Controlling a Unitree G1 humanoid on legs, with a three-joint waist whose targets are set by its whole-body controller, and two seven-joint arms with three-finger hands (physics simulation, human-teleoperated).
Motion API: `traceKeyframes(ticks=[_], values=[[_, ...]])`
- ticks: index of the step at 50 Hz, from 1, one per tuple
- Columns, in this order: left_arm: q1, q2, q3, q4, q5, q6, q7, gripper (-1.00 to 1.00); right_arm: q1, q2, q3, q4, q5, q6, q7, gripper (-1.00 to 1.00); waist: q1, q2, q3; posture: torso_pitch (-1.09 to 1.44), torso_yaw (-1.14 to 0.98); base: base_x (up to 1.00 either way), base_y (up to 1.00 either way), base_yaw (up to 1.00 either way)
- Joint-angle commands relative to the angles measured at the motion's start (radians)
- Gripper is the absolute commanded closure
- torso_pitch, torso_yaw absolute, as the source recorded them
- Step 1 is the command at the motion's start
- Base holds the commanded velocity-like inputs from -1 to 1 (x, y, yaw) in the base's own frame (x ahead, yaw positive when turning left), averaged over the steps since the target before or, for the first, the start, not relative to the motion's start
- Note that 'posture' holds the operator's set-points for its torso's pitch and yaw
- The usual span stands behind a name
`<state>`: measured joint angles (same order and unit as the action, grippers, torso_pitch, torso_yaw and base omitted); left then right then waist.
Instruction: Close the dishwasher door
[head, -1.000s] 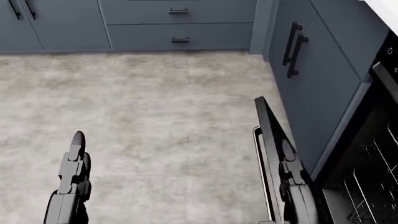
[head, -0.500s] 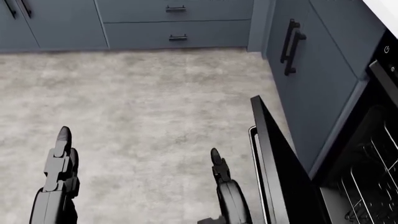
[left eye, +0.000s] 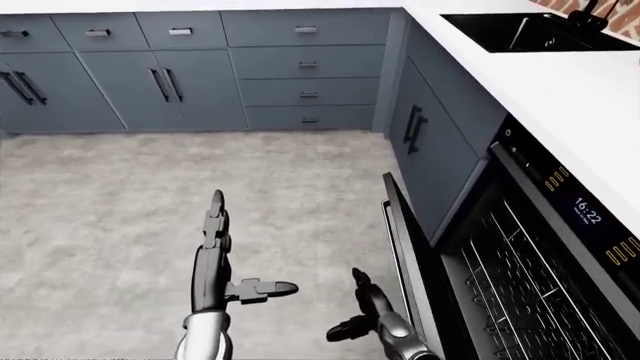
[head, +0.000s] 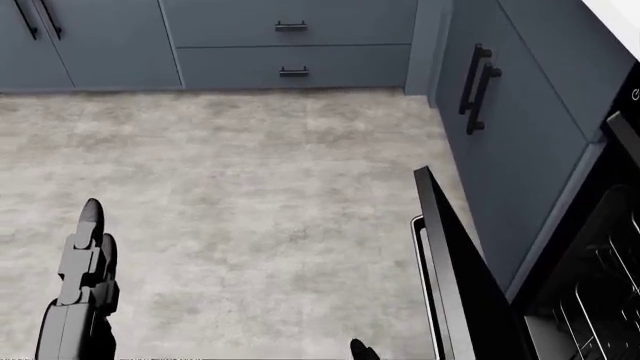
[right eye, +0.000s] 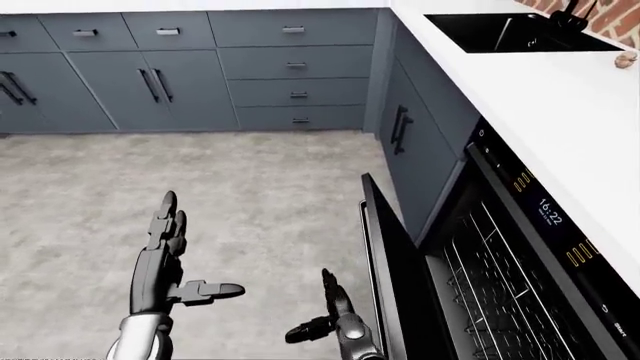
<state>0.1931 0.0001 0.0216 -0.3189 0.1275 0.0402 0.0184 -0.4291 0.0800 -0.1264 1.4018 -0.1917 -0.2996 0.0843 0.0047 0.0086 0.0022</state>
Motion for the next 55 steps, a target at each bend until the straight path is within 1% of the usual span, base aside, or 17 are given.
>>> traceKeyframes(ticks=[1,5,8,12,16,24,28,37,40,41,46,50,55], values=[[-0.01,0.001,-0.001,-0.046,0.0,-0.025,0.001,-1.0,-0.008,-0.012,-0.015,-0.021,-0.002,0.008,0.017,-1.0,-0.001,0.001,-0.015,0.0,0.0,0.0,0.0,0.0],[-0.01,0.002,0.008,-0.062,-0.007,-0.012,-0.003,-1.0,0.01,-0.038,-0.053,-0.018,-0.005,0.052,0.029,-1.0,0.0,-0.003,-0.01,0.0,0.0,0.0,0.0,0.0],[-0.007,0.001,0.009,-0.072,-0.008,-0.008,-0.005,-1.0,0.025,-0.053,-0.073,-0.015,-0.012,0.079,0.027,-1.0,0.0,-0.006,-0.007,0.0,0.0,0.0,0.0,0.0],[-0.001,-0.002,0.005,-0.079,-0.004,-0.008,-0.004,-1.0,0.054,-0.079,-0.117,-0.013,0.002,0.101,0.046,-1.0,0.001,-0.01,-0.005,0.0,0.0,0.0,0.0,0.0],[-0.007,-0.001,0.005,-0.071,-0.003,-0.009,-0.002,-1.0,0.079,-0.099,-0.143,-0.012,-0.004,0.122,0.021,-1.0,0.004,-0.014,-0.005,0.0,0.0,0.0,0.0,0.0],[-0.01,0.0,0.007,-0.066,-0.004,-0.009,0.0,-1.0,0.114,-0.14,-0.202,-0.012,0.025,0.126,0.008,-1.0,0.005,-0.019,-0.004,0.0,0.0,0.0,0.0,0.0],[0.0,0.0,0.005,-0.075,-0.004,-0.013,-0.003,-1.0,0.123,-0.158,-0.22,-0.013,0.052,0.121,-0.008,-1.0,0.006,-0.017,-0.006,0.0,0.0,0.0,0.0,0.0],[0.003,-0.001,-0.001,-0.069,0.001,-0.02,-0.002,-1.0,0.134,-0.177,-0.223,-0.013,0.076,0.109,-0.049,-1.0,0.009,-0.015,-0.012,0.0,0.0,0.0,0.0,0.0],[0.001,-0.001,-0.002,-0.066,0.002,-0.021,0.0,-1.0,0.137,-0.186,-0.209,-0.012,0.053,0.117,-0.111,-1.0,0.01,-0.014,-0.012,0.0,0.0,0.0,0.0,0.0],[0.0,-0.001,-0.002,-0.063,0.003,-0.022,0.001,-1.0,0.137,-0.186,-0.213,-0.013,0.058,0.115,-0.102,-1.0,0.01,-0.014,-0.013,0.0,0.0,0.0,0.0,0.0],[-0.001,0.0,-0.004,-0.06,0.003,-0.024,0.002,-1.0,0.133,-0.188,-0.201,-0.012,0.036,0.13,-0.168,-1.0,0.012,-0.013,-0.015,0.0,0.0,0.0,0.0,0.0],[-0.001,0.0,-0.005,-0.056,0.004,-0.027,0.002,-1.0,0.133,-0.19,-0.198,-0.013,0.028,0.133,-0.194,-1.0,0.013,-0.012,-0.015,0.0,0.0,0.0,0.0,0.0],[-0.001,0.0,-0.002,-0.06,0.003,-0.024,0.002,-1.0,0.133,-0.191,-0.205,-0.013,0.037,0.136,-0.2,-1.0,0.015,-0.011,-0.016,0.0,0.0,0.0,0.0,0.0]])
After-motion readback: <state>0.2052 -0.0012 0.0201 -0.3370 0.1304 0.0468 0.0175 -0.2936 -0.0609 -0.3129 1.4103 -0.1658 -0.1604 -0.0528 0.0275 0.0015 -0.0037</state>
